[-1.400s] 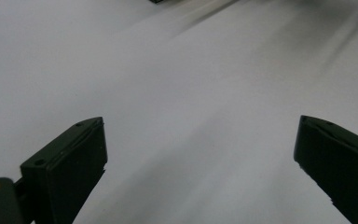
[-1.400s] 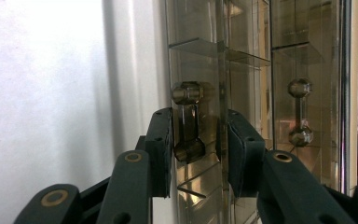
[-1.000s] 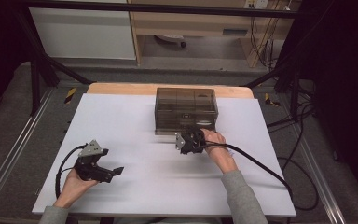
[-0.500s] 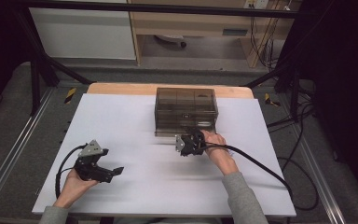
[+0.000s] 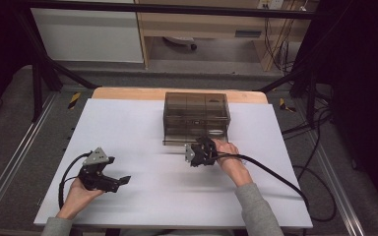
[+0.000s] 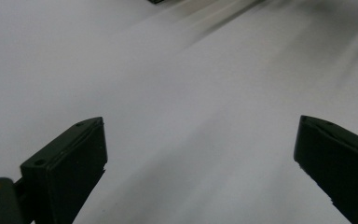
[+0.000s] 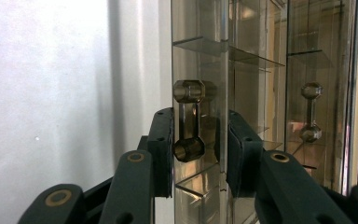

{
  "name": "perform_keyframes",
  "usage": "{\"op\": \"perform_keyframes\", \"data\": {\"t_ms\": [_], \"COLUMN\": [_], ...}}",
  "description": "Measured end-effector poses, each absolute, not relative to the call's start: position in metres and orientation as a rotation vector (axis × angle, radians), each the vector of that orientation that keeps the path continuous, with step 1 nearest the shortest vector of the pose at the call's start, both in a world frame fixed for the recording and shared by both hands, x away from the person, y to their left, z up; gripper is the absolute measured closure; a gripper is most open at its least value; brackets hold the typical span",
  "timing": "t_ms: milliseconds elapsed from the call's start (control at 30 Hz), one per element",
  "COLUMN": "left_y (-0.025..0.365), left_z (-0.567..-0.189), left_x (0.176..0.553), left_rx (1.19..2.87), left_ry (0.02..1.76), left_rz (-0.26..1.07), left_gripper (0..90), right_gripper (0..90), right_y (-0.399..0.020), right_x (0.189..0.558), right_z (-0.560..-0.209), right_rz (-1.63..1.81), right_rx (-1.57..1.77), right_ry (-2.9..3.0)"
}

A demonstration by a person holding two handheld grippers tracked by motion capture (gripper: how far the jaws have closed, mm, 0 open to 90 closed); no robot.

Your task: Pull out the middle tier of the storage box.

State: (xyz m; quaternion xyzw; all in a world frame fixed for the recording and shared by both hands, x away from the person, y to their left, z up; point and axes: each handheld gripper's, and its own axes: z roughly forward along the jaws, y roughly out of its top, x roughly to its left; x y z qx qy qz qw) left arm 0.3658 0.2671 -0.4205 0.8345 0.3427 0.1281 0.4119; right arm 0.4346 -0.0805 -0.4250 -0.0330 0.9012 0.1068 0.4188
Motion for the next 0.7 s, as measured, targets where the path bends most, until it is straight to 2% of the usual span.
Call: {"op": "perform_keyframes", "data": {"t_ms": [700], "left_y": [0.2667], "left_z": [-0.4206], "left_x": [0.3658], "left_rx": [2.101], "left_ry": [0.860], "left_rz": [0.321], "left_gripper": [2.3], "right_gripper": [69.4], "right_y": [-0.0813], "right_x": [0.4282], "right_z": [-0.4272], "right_rz": [0.276], "right_rx": [-0.096], "right_ry": [2.281]}}
